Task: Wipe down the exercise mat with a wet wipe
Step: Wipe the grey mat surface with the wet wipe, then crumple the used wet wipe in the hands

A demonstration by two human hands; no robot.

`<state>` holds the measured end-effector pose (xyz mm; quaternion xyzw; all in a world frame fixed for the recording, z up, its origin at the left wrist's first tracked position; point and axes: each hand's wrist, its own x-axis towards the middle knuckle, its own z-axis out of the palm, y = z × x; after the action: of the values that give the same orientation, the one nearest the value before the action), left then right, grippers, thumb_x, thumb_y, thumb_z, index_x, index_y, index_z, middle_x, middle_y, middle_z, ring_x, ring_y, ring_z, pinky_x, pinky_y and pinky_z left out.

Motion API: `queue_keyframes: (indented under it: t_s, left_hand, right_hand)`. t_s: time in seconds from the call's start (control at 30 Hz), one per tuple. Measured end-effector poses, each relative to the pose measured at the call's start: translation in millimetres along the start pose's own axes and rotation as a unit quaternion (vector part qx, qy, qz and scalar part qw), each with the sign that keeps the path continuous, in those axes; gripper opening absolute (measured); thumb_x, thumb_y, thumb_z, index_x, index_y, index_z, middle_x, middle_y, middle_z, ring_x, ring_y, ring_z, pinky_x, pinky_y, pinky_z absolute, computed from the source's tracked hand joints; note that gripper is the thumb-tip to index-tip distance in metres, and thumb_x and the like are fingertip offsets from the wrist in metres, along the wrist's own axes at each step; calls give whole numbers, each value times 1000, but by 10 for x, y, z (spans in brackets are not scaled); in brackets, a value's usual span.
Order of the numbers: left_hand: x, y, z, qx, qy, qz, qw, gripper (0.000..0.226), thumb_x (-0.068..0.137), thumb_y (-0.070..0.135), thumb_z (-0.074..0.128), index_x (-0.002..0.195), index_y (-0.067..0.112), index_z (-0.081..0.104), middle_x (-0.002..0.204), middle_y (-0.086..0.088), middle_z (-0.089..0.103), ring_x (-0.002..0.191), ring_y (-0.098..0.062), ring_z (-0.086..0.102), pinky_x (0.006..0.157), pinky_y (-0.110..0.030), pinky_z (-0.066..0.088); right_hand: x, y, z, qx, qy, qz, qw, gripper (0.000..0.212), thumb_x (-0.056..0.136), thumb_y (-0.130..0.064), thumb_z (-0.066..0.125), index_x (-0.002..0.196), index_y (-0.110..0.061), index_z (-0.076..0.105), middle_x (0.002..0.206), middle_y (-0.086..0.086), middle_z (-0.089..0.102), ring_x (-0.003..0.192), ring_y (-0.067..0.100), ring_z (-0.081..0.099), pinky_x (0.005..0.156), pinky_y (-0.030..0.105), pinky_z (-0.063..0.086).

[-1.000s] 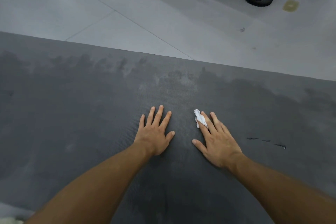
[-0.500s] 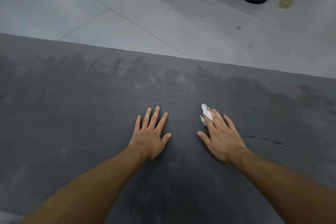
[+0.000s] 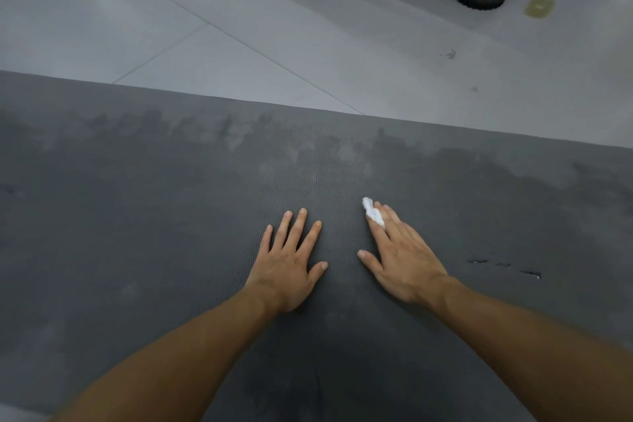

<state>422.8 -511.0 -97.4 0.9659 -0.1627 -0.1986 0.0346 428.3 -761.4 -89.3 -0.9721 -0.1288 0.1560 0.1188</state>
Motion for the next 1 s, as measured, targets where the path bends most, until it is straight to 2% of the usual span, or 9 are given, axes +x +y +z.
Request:
queue_keyframes:
  t_s: [0.13, 0.23, 0.37, 0.5, 0.6, 0.67, 0.73, 0.83, 1.0]
  left_hand:
    - [-137, -16, -11, -42, 27, 6, 999, 75, 104, 59, 33, 164, 32, -3, 171, 4, -18, 156, -19, -19, 128, -47, -3]
    - [-221, -48, -49, -106, 42, 16, 993, 72, 102, 47, 49, 163, 30, 15, 172, 6, 1, 158, -17, -4, 129, -44, 3]
    - [-309, -120, -193, -234, 110, 4, 966, 50, 95, 28, 59, 144, 24, 50, 148, 7, 48, 137, -15, 43, 114, -39, 39]
    - [-353, -237, -333, -388, 146, -105, 904, 32, 99, 25, 54, 130, 29, 58, 129, 10, 57, 119, -8, 56, 100, -40, 50]
    - [-334, -400, -514, -471, 178, -151, 851, 27, 98, 20, 58, 124, 26, 62, 120, 7, 62, 109, -9, 63, 99, -39, 52]
    - [-328, -568, -716, -496, 188, -148, 835, 24, 98, 16, 61, 121, 21, 65, 117, 5, 68, 103, -9, 67, 97, -36, 54]
    - [-361, -772, -960, -494, 190, -137, 837, 21, 98, 14, 63, 118, 19, 68, 109, 7, 73, 97, -6, 69, 91, -25, 54]
    - [-487, -1076, -1346, -463, 168, -136, 859, 17, 99, 17, 63, 114, 20, 70, 100, 12, 75, 94, -2, 70, 79, -16, 50]
    - [-827, -1383, -1848, -431, 150, -164, 875, 15, 101, 23, 58, 110, 19, 70, 101, 7, 76, 92, -5, 72, 89, -38, 59]
  right_hand:
    - [133, -362, 57, 94, 21, -6, 995, 70, 107, -39, 38, 165, -21, 2, 173, -2, -1, 158, 13, -5, 128, 32, 8]
    - [233, -635, 40, 135, -5, -106, 985, 62, 107, -17, 39, 164, -28, 17, 170, -10, 16, 156, 4, 10, 127, 27, 15]
    - [414, -1178, -13, 334, 34, -89, 938, 49, 104, 4, 41, 147, -15, 55, 156, -5, 47, 145, 6, 41, 122, 18, 25]
    - [599, -1566, -134, 408, 64, 16, 910, 51, 102, -4, 49, 146, -29, 53, 129, -5, 66, 117, 14, 61, 100, 22, 45]
    - [751, -1750, -265, 445, 84, 35, 891, 31, 96, -4, 57, 117, -24, 68, 102, -6, 75, 100, 19, 69, 80, 24, 51]
    - [838, -1886, -409, 498, 77, 35, 863, 21, 94, -4, 62, 104, -19, 73, 95, -2, 77, 96, 20, 72, 81, 31, 57]
    - [903, -2023, -561, 536, 71, 19, 841, 18, 94, -6, 66, 105, -17, 76, 98, 1, 78, 97, 22, 73, 92, 45, 57]
    - [967, -2243, -781, 591, 62, -14, 804, 15, 94, -9, 70, 103, -17, 79, 97, 4, 79, 100, 26, 74, 96, 52, 56]
    - [1032, -2676, -1025, 608, 48, -47, 791, 6, 92, -18, 74, 96, -18, 78, 92, 2, 79, 95, 24, 74, 93, 51, 58]
